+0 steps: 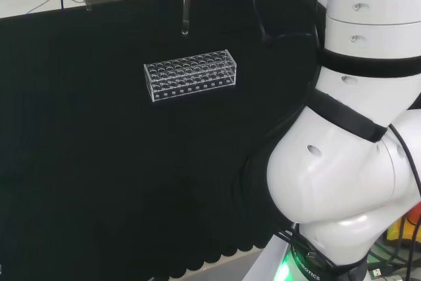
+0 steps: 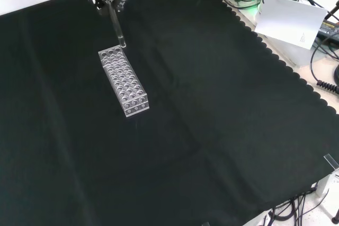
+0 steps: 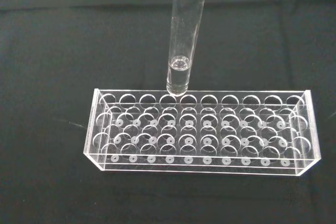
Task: Shake the test tube.
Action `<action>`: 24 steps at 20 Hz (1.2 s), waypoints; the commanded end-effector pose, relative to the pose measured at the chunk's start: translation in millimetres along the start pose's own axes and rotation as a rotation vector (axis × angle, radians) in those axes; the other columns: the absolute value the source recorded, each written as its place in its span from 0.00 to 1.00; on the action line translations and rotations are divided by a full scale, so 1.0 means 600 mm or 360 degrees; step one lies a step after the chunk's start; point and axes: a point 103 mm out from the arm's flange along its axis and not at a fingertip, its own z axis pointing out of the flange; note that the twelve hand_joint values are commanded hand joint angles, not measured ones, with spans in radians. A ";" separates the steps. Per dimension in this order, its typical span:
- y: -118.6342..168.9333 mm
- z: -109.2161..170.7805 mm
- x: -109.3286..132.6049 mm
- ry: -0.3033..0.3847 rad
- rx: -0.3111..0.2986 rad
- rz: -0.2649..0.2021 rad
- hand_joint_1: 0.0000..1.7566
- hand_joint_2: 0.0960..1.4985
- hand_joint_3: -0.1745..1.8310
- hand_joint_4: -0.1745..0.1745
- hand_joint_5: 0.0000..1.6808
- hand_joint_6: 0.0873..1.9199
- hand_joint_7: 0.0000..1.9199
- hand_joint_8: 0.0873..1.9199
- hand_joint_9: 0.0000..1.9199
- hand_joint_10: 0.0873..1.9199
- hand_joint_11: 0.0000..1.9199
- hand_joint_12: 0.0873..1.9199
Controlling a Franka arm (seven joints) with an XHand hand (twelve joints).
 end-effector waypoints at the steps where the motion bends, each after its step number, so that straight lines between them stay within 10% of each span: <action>1: -0.020 -0.022 -0.011 0.0000 -0.0048 0.0018 0.80 0.64 0.09 0.00 0.67 0.32 0.90 0.17 0.65 0.29 0.44 0.60; 24: -0.028 -0.048 0.157 0.0120 -0.0131 -0.0296 0.80 0.64 0.09 0.00 0.67 0.32 0.90 0.16 0.65 0.29 0.44 0.61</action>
